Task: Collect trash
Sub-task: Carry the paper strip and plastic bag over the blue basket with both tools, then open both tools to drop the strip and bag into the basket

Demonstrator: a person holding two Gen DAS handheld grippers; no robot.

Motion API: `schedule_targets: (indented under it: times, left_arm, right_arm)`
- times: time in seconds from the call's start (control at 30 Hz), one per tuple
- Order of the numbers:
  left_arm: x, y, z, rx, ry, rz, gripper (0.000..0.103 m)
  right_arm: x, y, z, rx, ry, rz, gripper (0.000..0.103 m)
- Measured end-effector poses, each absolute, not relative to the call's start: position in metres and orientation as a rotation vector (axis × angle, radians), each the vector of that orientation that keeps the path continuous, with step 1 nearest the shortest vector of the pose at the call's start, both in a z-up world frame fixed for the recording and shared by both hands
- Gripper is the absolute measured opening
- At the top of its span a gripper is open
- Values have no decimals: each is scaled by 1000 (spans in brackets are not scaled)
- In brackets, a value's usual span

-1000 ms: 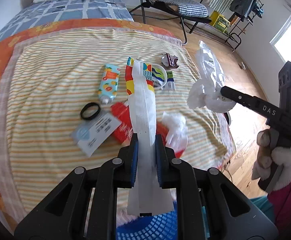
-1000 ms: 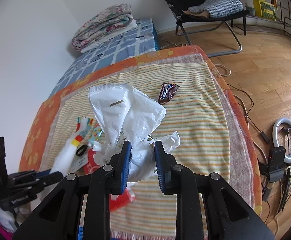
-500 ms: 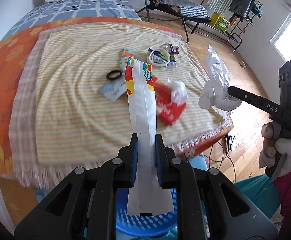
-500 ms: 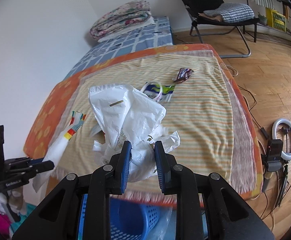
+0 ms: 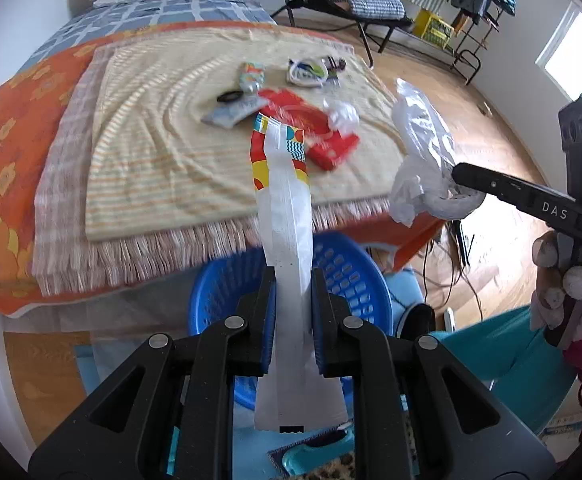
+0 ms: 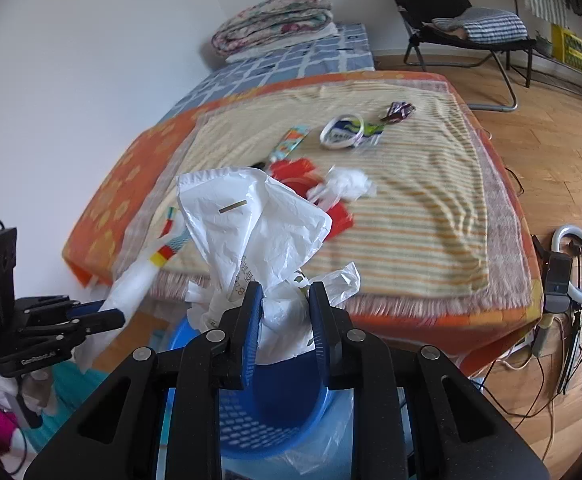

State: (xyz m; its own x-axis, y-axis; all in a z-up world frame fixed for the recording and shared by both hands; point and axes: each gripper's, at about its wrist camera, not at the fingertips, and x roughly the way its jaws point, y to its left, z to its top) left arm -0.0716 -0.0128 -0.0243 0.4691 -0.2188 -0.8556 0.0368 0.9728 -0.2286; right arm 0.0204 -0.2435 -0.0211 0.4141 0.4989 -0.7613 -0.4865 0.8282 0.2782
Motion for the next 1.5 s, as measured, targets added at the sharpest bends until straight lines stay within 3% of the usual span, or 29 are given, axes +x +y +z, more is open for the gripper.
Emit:
schedule_targets:
  times: [0.7, 1.13, 1.23, 1.3, 1.37, 1.43, 1.5]
  left_arm:
    - [-116, -17, -102, -182, 1272, -167, 14]
    - [-108, -13, -118, -197, 1311, -142, 15]
    - [-106, -13, -118, -200, 1312, -136, 32]
    - [-105, -13, -117, -200, 1302, -127, 50]
    - [-104, -11, -116, -201, 1294, -124, 51]
    - [-103, -10, -115, -203, 1293, -123, 51]
    - [-102, -10, -115, -204, 1293, -122, 51]
  right_arm:
    - [-34, -216, -95, -170, 1113, 656, 22]
    - [-33, -210, -120, -194, 1188, 648, 24]
    - [-31, -208, -120, -199, 1193, 642, 26]
    - [-30, -207, -121, -199, 1200, 646, 27]
    - [-30, -206, -122, -199, 1205, 647, 28]
    - [-30, -205, -122, -203, 1204, 646, 39]
    - [-30, -206, -122, -204, 1197, 644, 43]
